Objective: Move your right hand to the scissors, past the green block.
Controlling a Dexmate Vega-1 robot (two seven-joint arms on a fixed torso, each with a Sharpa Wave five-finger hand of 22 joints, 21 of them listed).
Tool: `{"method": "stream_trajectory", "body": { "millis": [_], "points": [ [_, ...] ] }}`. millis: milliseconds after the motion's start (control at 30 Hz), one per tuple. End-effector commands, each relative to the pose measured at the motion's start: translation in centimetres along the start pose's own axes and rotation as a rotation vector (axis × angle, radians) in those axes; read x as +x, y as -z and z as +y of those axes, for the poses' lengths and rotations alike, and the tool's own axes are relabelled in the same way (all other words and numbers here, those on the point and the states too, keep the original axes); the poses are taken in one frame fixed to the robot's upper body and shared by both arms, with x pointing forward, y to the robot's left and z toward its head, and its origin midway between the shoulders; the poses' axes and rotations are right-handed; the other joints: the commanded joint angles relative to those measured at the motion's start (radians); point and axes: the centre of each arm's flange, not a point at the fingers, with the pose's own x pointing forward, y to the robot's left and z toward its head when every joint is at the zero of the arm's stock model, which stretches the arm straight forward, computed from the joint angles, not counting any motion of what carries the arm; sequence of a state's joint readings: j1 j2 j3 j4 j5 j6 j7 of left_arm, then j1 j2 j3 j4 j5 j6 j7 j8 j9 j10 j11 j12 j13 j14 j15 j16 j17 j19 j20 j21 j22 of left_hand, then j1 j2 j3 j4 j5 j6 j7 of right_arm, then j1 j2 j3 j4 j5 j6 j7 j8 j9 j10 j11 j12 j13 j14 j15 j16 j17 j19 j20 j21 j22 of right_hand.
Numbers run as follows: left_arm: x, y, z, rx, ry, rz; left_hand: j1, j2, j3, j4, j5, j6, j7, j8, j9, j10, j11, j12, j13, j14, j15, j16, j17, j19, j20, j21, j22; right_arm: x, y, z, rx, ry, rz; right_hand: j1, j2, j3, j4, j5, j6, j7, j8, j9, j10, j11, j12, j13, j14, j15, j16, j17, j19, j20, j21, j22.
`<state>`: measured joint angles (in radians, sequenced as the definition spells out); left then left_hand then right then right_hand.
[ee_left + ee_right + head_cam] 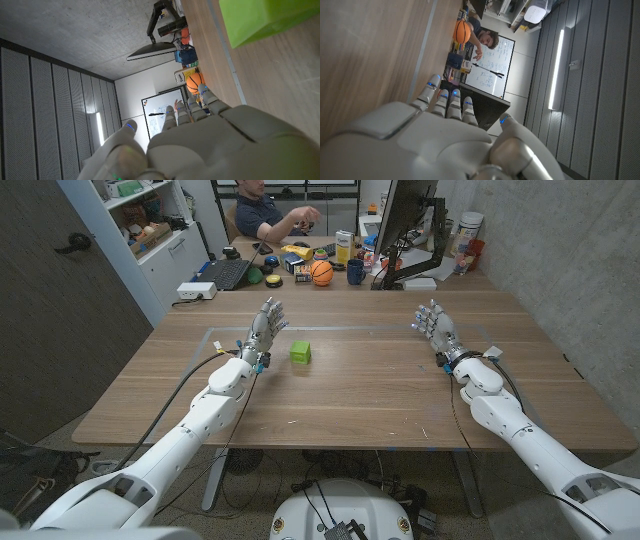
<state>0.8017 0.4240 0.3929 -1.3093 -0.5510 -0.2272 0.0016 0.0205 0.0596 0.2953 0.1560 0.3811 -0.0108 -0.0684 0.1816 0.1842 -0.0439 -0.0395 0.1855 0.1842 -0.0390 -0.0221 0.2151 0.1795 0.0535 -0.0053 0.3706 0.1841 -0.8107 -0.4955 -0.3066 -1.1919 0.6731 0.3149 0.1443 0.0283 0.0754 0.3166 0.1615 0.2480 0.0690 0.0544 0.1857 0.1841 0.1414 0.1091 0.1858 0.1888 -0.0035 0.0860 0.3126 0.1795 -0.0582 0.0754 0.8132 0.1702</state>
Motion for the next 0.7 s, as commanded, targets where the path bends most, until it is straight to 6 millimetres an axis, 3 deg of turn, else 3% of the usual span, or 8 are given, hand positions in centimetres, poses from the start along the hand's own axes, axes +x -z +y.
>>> {"method": "stream_trajectory", "body": {
  "millis": [33, 400, 700],
  "points": [
    [1.4, 0.0, -2.5, 0.006, 0.02, 0.003, 0.002, 0.011, 0.003, 0.0, 0.006, -0.001, -0.005, 0.007, 0.002, -0.005, -0.003, 0.005, 0.005, -0.01, 0.002, 0.006, 0.004, 0.009, -0.001, 0.004, 0.002, -0.2, -0.3, -1.6, -0.006, -0.018, -0.011, 0.001, 0.027, 0.005, 0.001, 0.004, 0.007, -0.006, 0.004, 0.004, 0.006, 0.005, 0.004, 0.002, 0.002, 0.006, 0.002, 0.002, 0.002, 0.004, 0.006, 0.004],
    [1.2, 0.2, -1.8, -0.001, 0.028, -0.002, 0.002, 0.012, 0.001, 0.0, 0.006, -0.001, -0.004, 0.007, 0.002, -0.005, -0.003, 0.005, 0.005, -0.009, 0.001, 0.006, 0.004, 0.01, 0.0, 0.002, 0.002, -0.2, -3.1, -0.7, -0.069, -0.005, -0.171, 0.002, 0.023, 0.002, -0.001, 0.004, 0.008, -0.021, 0.005, 0.004, 0.017, 0.005, 0.008, 0.002, 0.007, 0.005, 0.001, 0.002, 0.003, 0.005, 0.0, 0.004],
    [0.7, 0.2, -1.2, -0.006, 0.02, -0.014, 0.003, 0.012, -0.001, 0.0, 0.007, 0.0, -0.005, 0.007, 0.002, -0.004, -0.004, 0.005, 0.005, -0.009, 0.002, 0.006, 0.004, 0.011, 0.0, -0.001, 0.002, 0.0, -6.5, 0.1, -0.194, 0.036, -0.333, 0.006, -0.01, -0.015, -0.013, 0.003, 0.006, -0.037, 0.005, 0.004, -0.001, -0.014, 0.002, 0.002, 0.004, -0.004, -0.007, 0.0, 0.003, 0.006, -0.012, 0.002]
  ]
}}
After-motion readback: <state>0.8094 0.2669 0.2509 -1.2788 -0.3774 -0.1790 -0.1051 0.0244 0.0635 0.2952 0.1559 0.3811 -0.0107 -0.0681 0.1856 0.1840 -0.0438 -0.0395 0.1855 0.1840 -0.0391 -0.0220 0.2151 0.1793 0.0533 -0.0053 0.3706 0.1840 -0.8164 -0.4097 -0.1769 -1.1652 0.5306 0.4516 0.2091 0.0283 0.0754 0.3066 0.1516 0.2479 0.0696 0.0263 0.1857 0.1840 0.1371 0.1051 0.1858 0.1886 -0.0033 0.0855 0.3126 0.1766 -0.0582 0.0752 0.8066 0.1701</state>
